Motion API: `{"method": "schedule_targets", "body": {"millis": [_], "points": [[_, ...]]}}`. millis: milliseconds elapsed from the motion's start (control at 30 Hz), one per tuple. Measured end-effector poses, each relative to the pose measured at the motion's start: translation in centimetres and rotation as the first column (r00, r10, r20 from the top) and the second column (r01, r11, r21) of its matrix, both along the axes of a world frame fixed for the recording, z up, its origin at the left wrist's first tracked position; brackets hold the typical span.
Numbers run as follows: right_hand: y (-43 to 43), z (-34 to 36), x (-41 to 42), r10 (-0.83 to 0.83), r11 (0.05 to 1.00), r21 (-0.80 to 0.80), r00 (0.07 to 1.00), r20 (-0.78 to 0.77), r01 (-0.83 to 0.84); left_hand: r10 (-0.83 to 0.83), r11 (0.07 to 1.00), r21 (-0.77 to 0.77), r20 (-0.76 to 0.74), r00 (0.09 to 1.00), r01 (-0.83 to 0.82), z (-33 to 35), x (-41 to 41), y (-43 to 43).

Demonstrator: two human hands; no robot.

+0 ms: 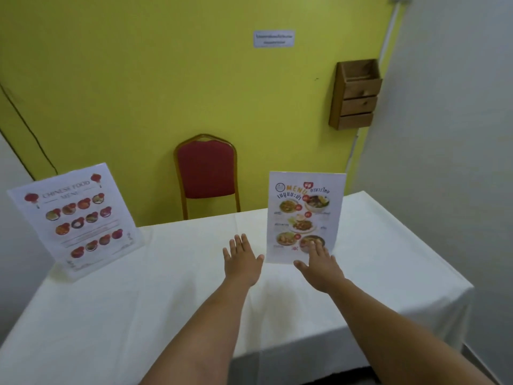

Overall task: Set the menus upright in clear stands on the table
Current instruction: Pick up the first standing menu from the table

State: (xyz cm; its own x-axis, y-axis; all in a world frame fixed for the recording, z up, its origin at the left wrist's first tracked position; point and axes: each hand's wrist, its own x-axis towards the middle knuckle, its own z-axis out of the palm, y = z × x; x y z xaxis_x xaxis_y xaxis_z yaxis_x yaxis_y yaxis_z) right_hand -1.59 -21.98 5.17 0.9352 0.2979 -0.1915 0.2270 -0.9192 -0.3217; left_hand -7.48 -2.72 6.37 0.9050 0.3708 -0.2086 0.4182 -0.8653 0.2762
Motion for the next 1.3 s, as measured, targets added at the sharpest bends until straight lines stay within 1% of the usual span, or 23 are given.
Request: {"method": "schedule_targets", "body": {"millis": [133,233,400,533,600,633,700,733,800,867,933,1100,1300], "points": [[-2.1,0.7,2.0,-0.143,0.986,0.088,0.989,0.042,0.139,-0.026,0.999,-0.043,0.121,0.992,0.032,0.6,2.9,-1.3],[-3.0,1.5,4.1,-0.251,0.954,0.187,0.966,0.067,0.234,-0.036,0.994,-0.089,0.222,0.974,0.057,1.3,5.6,-1.7],[-3.5,1.9,7.3,-0.379,0.888,0.294,0.925,0.028,0.355,0.053,0.96,-0.277,0.321,0.946,0.041,0.7,9.3,-2.0],[-3.8,0.8,9.7,-0.421,0.84,0.366,0.907,-0.026,0.401,0.148,0.912,-0.411,0.338,0.93,0.005,-0.9,11.6,-2.1],[-4.6,-1.5,11.9,-0.434,0.787,0.45,0.897,-0.086,0.424,0.156,0.891,-0.453,0.343,0.926,0.018,-1.6,12.7,-2.3],[-4.8,-2.3,12.5,-0.424,0.771,0.481,0.9,-0.1,0.417,0.158,0.882,-0.471,0.345,0.925,0.026,-1.8,13.1,-2.5],[-4.1,-1.5,11.7,-0.408,0.754,0.531,0.909,-0.083,0.386,0.186,0.859,-0.511,0.343,0.921,0.017,-2.0,13.6,-3.1],[-3.4,-0.8,11.1,-0.405,0.748,0.543,0.911,-0.083,0.382,0.227,0.837,-0.547,0.336,0.914,-0.007,-2.3,13.9,-3.3],[-2.6,-0.1,10.5,-0.427,0.742,0.537,0.9,-0.081,0.401,0.33,0.763,-0.644,0.315,0.89,-0.055,-2.8,14.4,-3.6],[-2.5,-0.1,10.6,-0.457,0.741,0.523,0.887,-0.066,0.421,0.375,0.699,-0.714,0.304,0.876,-0.051,-2.8,14.6,-3.9],[-2.7,-0.1,11.0,-0.476,0.734,0.52,0.877,-0.062,0.436,0.379,0.679,-0.734,0.314,0.871,-0.03,-2.3,14.8,-4.2],[-3.9,0.5,12.3,-0.519,0.705,0.545,0.854,-0.039,0.453,0.341,0.683,-0.73,0.325,0.882,0.005,-0.9,16.3,-5.3],[-7.6,2.4,15.7,-0.592,0.652,0.578,0.805,-0.017,0.492,0.24,0.697,-0.71,0.362,0.901,0.1,2.5,21.7,-8.8]]}}
